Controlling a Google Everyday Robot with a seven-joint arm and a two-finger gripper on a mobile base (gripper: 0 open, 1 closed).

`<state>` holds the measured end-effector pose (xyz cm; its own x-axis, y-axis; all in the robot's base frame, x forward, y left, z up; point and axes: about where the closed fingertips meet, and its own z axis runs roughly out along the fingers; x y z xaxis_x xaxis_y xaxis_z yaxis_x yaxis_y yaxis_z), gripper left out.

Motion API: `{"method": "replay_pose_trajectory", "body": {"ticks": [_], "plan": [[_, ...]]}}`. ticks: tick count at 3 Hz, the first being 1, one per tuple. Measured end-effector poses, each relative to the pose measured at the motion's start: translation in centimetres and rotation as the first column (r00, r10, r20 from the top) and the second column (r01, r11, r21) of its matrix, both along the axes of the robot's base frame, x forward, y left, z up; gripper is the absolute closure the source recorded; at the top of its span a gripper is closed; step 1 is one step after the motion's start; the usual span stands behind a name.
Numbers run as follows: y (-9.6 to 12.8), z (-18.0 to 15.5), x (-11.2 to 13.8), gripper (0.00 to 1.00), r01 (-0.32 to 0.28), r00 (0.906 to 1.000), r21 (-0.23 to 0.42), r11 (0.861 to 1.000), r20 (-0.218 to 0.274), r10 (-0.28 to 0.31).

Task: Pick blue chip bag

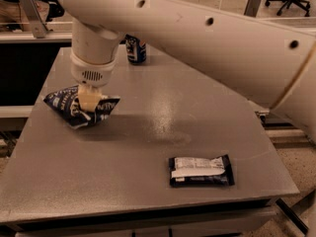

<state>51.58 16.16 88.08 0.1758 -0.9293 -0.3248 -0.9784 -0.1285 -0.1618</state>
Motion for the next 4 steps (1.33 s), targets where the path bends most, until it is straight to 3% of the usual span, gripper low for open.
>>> {"method": "replay_pose_trajectory", "body": {"ticks": [1,2,3,4], "plan": [[-1.3,2.9,0.1,1.0,-0.004,0.9991,0.027,1.0,0.043,0.003],[-2.8,7.4,-0.2,1.0,-0.028,0.9906,0.055,0.998,0.135,0.02],[-3.4,9.8,-0.8,1.0,-0.046,0.9839,0.066,0.997,0.175,0.034],[-3.4,9.8,-0.8,1.0,-0.046,0.9839,0.066,0.997,0.175,0.034]]}}
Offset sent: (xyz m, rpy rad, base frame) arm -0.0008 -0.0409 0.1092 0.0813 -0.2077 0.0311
